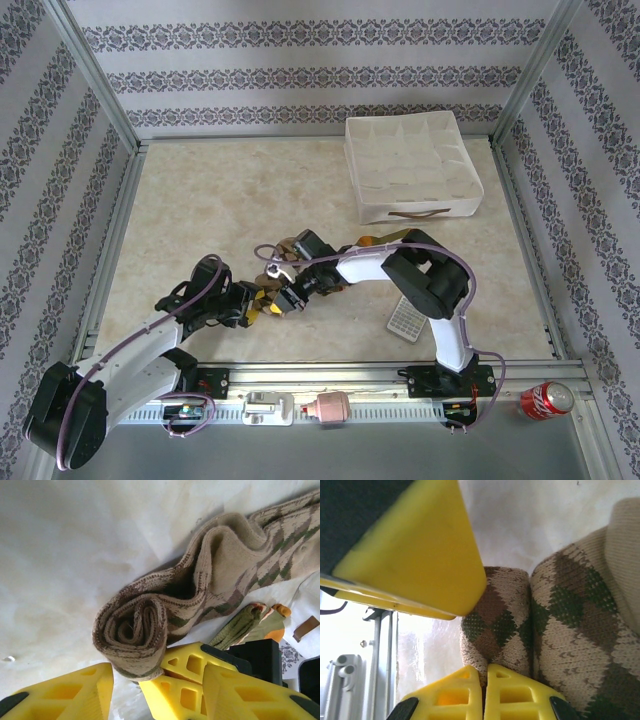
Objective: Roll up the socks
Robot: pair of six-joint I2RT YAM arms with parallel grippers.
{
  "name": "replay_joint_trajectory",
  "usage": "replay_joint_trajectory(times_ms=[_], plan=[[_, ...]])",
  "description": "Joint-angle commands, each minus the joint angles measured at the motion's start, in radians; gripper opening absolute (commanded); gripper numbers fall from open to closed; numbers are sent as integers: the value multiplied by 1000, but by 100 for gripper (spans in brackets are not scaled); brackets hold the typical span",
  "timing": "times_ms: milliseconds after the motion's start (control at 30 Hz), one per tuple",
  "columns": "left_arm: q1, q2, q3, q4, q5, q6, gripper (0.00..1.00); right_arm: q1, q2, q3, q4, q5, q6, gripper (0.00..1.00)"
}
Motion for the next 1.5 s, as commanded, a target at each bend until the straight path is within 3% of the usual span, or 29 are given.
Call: replay_joint_trajectory(times_ms=[0,233,500,600,700,767,867,933,1133,1300,1467], plan=[[-19,-9,-16,33,-35,-37,48,-29,89,-26,-168,56,50,0],[-27,54,-17,94,-42,-35,48,-52,132,8,-193,6,88,0],[-47,225,26,188,-39,-25,45,-72,175,36,-213,-30,126,0],[-60,261,44,140,-44,-42,32,-72,175,39,-214,-34,122,0],[-69,275,70,22,-43,-55,0,-71,149,32,-213,-11,90,0],[-73,262,87,-84,-46,-58,0,-62,95,4,-185,33,57,0],[-74,228,85,-179,-48,-79,0,-49,-25,-68,-91,79,15,18],[-73,202,68,-190,-54,-97,0,-36,-126,-128,-37,147,-34,35],[-67,209,67,-228,-62,-116,0,117,-430,-341,125,571,-268,57],[-63,229,86,-248,-68,-102,0,288,-465,-344,132,895,-442,61],[-60,244,96,-250,-68,-97,0,394,-377,-269,137,1024,-570,61]])
